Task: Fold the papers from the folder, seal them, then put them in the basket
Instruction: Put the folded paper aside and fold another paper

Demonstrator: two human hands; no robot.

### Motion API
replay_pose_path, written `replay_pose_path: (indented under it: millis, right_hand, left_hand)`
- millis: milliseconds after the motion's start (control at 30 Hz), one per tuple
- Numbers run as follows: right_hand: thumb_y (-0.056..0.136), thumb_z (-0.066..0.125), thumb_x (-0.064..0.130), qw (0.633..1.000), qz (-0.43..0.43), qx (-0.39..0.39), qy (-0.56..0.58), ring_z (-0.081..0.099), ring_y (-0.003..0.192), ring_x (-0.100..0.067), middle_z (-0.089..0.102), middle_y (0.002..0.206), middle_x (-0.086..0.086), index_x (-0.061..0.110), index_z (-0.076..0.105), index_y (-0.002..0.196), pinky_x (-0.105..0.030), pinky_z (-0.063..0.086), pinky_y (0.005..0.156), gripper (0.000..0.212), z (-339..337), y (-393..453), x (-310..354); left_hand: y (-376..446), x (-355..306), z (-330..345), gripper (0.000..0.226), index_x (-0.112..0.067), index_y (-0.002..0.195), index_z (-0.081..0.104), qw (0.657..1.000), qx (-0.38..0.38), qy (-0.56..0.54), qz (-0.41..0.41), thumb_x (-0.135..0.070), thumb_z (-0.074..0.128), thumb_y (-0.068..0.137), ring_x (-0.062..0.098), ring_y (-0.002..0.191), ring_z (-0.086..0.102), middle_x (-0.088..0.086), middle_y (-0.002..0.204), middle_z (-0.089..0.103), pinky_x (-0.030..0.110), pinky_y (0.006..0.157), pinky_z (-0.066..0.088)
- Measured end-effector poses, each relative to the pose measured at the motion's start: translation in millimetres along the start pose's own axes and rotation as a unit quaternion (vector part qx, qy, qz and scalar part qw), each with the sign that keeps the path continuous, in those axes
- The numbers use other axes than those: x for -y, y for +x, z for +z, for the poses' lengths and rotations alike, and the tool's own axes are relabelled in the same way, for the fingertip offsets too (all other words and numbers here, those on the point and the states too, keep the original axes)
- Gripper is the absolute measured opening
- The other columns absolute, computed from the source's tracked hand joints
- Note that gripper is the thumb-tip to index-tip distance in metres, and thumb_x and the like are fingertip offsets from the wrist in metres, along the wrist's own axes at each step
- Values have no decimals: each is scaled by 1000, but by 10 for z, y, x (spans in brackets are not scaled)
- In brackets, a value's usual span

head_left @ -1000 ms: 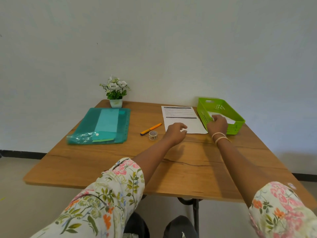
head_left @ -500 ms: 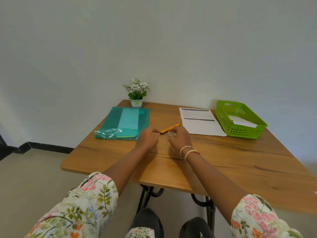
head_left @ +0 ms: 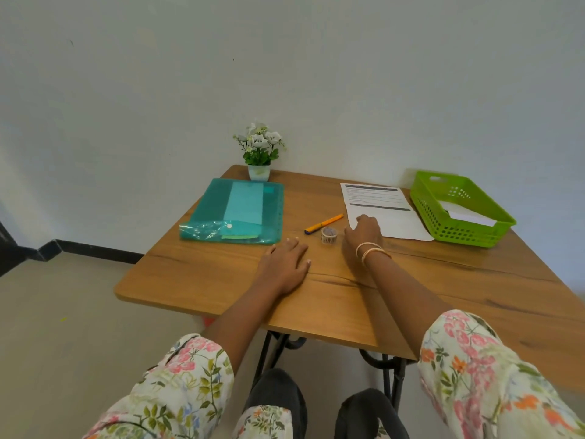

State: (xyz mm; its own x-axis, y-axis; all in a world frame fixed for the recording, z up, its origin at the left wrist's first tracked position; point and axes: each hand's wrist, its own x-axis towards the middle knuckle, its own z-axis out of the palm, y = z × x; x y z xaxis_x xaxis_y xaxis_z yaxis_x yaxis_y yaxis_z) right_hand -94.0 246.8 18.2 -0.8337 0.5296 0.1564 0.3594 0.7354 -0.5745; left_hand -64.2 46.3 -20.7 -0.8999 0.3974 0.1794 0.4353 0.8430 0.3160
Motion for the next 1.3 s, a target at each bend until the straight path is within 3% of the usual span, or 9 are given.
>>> replay_pose_path:
  millis: [133,300,433,567,733,900,1067,1167,1300]
  right_hand:
    - [82,68,41,997,47,51,-38,55,113,-31,56,123,-15,8,53,123,-39,48,91,54,29,185,-84]
    - [90,58,36,992,23,30,-123,59,106,-30,62,115,-14,8,60,116,-37,50,88,38,68,294,-153]
    - [95,54,21,982,3,1,-187,59,107,-28,63,115,-12,10,60,116,-35,51,86,26,20,298,-182]
    - [96,47,14,981,-42,-66,-177,63,94,-28,67,101,-12,8,65,104,-34,51,77,21,83,211,-336]
    - [96,45,17,986,-47,-139,-82,64,82,-29,68,89,-12,6,67,93,-32,48,66,25,110,106,-467]
    - [94,49,17,988,-28,-149,-32,64,81,-29,69,89,-12,7,66,94,-29,46,63,20,39,4,-555]
    - [93,50,10,974,-36,-194,114,63,80,-31,68,89,-15,6,62,87,-28,42,62,15,-67,-97,-670]
    - [89,52,4,960,-98,-192,181,59,76,-23,67,87,-11,6,62,86,-27,42,61,11,-183,-226,-748]
    - [81,57,-4,941,-172,-163,242,60,75,-15,66,82,-1,9,66,86,-26,45,67,16,-320,-413,-851]
  left_hand:
    - [57,24,13,49,-32,143,40,1000,-11,8,6,-48,37,97,14,144,24,-4,155,31,40,116,19]
    - [127,0,47,41,-29,133,52,998,-55,3,24,-41,43,95,18,134,40,-2,144,46,39,108,33]
    - [194,-62,32,23,-22,107,69,977,-140,-26,161,-28,54,90,17,100,58,-4,109,64,34,79,48]
    - [265,-106,39,23,-24,108,70,970,-91,-19,223,-28,53,92,13,101,58,-8,110,67,34,78,47]
    - [365,-130,50,36,-31,130,55,985,-39,3,168,-36,45,96,12,120,49,-11,133,57,37,95,38]
    - [479,-201,73,49,-32,145,36,989,8,73,131,-46,33,99,15,133,36,-10,151,37,38,98,31]
    - [474,-180,119,51,-33,148,31,990,17,93,101,-48,29,99,16,138,30,-11,155,29,39,102,28]
    - [427,-173,113,47,-30,143,41,996,-3,38,82,-44,38,98,16,134,38,-7,149,41,38,103,32]
    - [336,-125,94,33,-25,126,61,984,-42,-173,11,-34,48,96,21,116,56,1,127,62,35,96,44]
